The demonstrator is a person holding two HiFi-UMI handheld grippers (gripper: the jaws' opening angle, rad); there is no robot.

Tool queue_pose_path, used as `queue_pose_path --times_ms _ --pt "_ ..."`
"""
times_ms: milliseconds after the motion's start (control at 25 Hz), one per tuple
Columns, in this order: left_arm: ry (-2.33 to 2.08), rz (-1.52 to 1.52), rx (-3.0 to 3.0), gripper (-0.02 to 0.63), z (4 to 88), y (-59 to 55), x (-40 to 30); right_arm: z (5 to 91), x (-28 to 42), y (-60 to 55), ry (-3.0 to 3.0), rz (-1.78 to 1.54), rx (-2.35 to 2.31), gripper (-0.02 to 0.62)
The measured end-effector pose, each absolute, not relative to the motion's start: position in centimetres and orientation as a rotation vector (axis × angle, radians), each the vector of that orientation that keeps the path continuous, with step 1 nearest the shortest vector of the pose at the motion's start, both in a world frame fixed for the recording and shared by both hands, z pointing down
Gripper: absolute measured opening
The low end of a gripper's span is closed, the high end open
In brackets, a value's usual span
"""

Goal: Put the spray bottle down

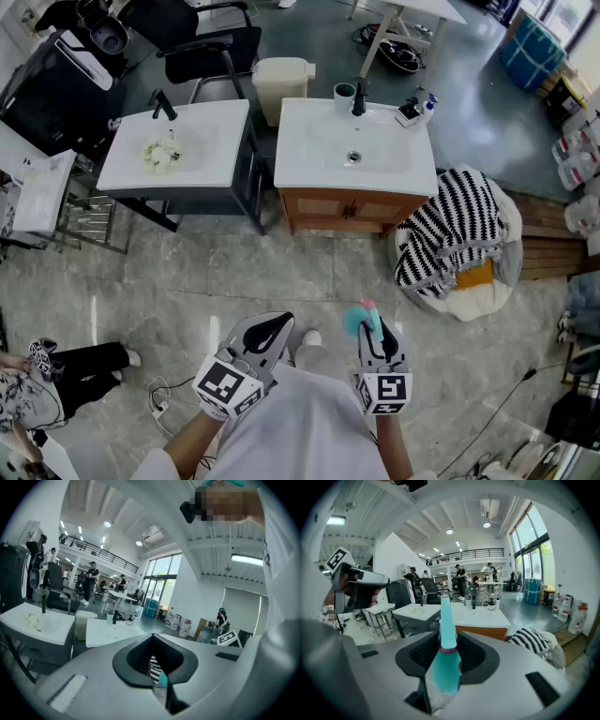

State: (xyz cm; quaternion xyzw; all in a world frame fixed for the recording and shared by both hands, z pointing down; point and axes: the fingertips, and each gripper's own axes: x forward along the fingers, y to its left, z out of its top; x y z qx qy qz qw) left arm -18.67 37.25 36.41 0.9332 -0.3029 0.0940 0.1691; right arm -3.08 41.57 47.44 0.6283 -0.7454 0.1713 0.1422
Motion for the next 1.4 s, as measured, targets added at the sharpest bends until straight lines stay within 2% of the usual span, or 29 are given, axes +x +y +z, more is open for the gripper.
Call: queue_pose_path --times_ms 200,960,1400 --pt "-0.793 0.288 2.661 0.002 36.8 39.1 -16.6 44.9 1.3 44.4 -2.040 0.503 1.972 0.123" --pt "-0.881 0.431 2.734 0.002 37.3 38.5 -14.2 41.1 3.9 43.9 -2.079 0.430 2.117 0.123" --pt "-0.842 0.387 2.752 0.002 38.1 32.4 -10.7 40.5 5.6 37.2 -2.126 0.393 2.107 0.123"
